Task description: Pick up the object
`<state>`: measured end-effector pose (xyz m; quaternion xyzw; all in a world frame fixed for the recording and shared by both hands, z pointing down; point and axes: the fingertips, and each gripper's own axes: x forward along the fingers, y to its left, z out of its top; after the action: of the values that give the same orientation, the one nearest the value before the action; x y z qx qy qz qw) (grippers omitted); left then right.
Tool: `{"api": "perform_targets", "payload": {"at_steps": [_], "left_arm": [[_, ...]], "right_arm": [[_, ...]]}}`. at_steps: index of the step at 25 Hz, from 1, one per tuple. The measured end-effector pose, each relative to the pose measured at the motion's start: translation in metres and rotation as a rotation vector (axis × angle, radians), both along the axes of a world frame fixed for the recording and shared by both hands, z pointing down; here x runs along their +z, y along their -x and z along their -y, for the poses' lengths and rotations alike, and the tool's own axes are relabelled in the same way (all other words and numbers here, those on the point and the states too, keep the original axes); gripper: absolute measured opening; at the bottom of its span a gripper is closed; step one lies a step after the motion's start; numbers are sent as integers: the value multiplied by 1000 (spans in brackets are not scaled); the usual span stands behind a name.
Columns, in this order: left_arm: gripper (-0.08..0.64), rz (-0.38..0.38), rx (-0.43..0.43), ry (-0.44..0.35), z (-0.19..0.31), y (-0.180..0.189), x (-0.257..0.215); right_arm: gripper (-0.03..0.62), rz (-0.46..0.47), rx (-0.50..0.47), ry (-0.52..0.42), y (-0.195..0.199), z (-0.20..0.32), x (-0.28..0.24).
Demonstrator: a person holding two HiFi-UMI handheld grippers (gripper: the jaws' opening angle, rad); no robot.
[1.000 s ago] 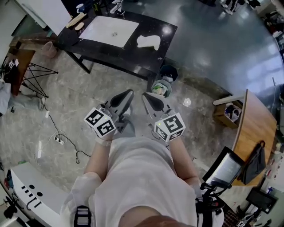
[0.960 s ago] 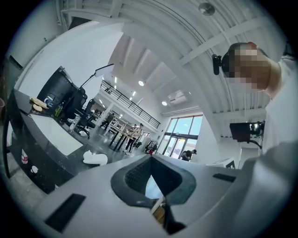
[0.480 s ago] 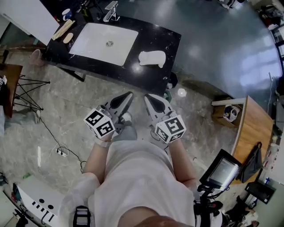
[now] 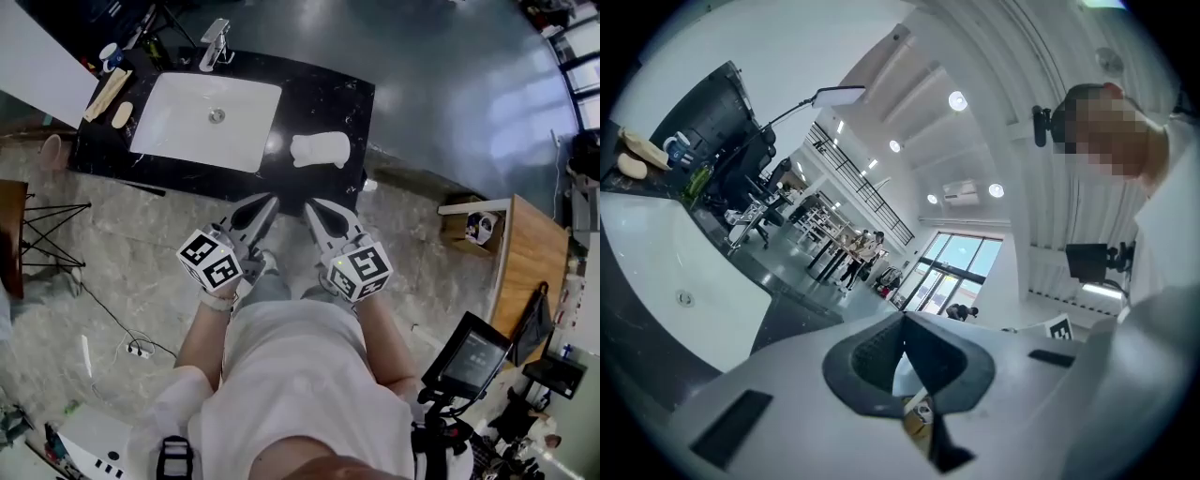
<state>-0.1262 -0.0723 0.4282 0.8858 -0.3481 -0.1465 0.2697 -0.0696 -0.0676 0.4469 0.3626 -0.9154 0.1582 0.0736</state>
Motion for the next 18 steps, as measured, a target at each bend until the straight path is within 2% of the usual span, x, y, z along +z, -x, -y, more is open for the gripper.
{"api": "perform_targets", "payload": {"at_steps": [7,11,18], "left_arm": [[3,-13,16,0,25,-12,-1],[3,21,12,12,35,-28,-14],[3,5,12,-34,54,-51,-15]], "right_arm": [[21,2,3,-6,-5,22,-4],[21,4,-1,-15,-19,36,-11],[21,14,21,-22,-45,57,-19]]}}
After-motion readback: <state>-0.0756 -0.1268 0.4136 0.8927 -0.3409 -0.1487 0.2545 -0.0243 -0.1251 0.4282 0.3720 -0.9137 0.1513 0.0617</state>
